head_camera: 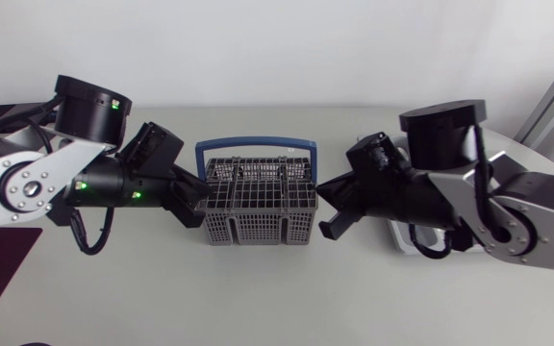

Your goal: Unload the cutlery basket into the drawer organizer.

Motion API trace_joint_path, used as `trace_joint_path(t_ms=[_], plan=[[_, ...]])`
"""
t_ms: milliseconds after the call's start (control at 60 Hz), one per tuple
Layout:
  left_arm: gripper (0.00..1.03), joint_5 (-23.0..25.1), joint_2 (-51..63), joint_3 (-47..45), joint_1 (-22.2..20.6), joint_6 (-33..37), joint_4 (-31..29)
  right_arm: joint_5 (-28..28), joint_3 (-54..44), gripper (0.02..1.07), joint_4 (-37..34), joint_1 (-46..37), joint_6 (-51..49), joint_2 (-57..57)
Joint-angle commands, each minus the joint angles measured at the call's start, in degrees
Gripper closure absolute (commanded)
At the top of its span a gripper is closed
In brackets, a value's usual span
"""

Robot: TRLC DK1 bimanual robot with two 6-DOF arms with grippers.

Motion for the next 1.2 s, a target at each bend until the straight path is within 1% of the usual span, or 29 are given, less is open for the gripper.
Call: trace_joint_path(t_ms=[0, 233, 483, 650, 800, 917, 1050, 1183], plan=[[0.82, 1.87, 4.35, 3.09, 1.92, -0.88, 0.44, -0.76, 2.33, 1.01, 1.71, 0.81, 1.57, 3.97], [0.83, 2.58, 11.65, 5.20, 2.09, -0.35, 0.53, -1.64, 5.41, 1.01, 2.50, 1.34, 1.39, 11.62], [0.83, 2.58, 15.16, 6.87, 2.18, -0.26, 1.06, -1.03, 6.72, 1.01, 2.77, 0.46, 1.39, 16.45], [0.83, 2.93, 12.88, 7.40, 2.27, -0.35, 0.27, -1.55, 6.55, 1.01, 1.62, 0.20, 1.48, 12.76], [0.83, 3.46, 10.33, 7.31, 2.44, -0.26, -0.96, -0.41, 5.85, 1.01, 1.19, -0.07, 1.57, 10.39], [0.83, 3.54, 9.36, 6.43, 2.44, -0.26, -1.05, 1.17, 4.70, 1.01, 1.45, -1.47, 0.77, 12.06], [0.83, 3.63, 8.66, 5.55, 2.44, -0.26, -1.05, 2.31, 4.18, 1.01, 1.27, -1.56, -0.10, 16.63], [0.83, 3.63, 7.43, 4.94, 2.36, -0.44, -1.05, 2.93, 4.00, 1.01, 1.01, -1.39, -0.10, 17.15]])
